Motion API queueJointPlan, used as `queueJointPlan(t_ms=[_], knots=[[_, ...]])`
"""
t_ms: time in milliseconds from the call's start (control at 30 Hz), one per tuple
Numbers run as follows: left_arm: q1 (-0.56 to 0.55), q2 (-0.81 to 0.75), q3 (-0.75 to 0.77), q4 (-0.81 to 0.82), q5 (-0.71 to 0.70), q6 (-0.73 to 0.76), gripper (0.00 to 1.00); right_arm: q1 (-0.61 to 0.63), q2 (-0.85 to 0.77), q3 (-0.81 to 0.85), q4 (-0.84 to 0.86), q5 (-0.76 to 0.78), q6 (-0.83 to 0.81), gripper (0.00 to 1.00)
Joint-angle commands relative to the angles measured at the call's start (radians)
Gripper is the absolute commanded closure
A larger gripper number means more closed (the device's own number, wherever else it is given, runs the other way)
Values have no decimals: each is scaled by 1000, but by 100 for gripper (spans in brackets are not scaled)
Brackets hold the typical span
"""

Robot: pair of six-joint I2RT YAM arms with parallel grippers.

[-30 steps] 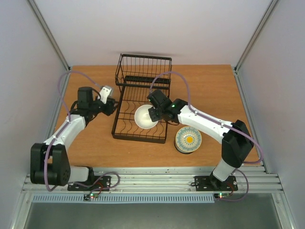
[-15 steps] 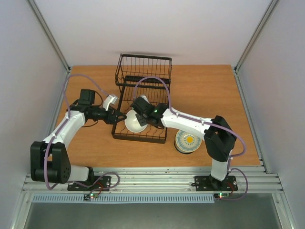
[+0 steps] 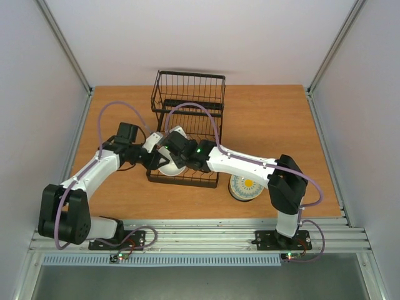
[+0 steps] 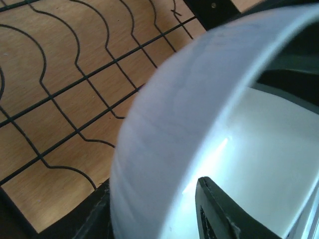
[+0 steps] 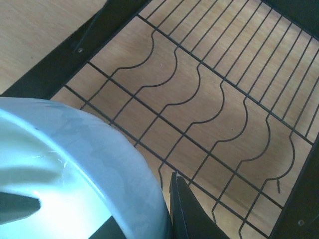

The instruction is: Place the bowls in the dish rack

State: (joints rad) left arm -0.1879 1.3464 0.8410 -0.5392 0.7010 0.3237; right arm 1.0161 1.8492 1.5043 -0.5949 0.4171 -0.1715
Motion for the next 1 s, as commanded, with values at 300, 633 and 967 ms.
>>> queueJointPlan(t_ms=[300, 633, 967], knots=[[-13, -50, -36, 109, -111, -15, 100, 32, -76, -37, 113, 15, 16, 80], [-5, -49, -35, 58, 68, 61, 100, 33, -341, -360, 426, -182, -22, 1], [154, 23, -29, 104, 453, 37, 99, 30, -490, -584, 671, -485, 36, 1]])
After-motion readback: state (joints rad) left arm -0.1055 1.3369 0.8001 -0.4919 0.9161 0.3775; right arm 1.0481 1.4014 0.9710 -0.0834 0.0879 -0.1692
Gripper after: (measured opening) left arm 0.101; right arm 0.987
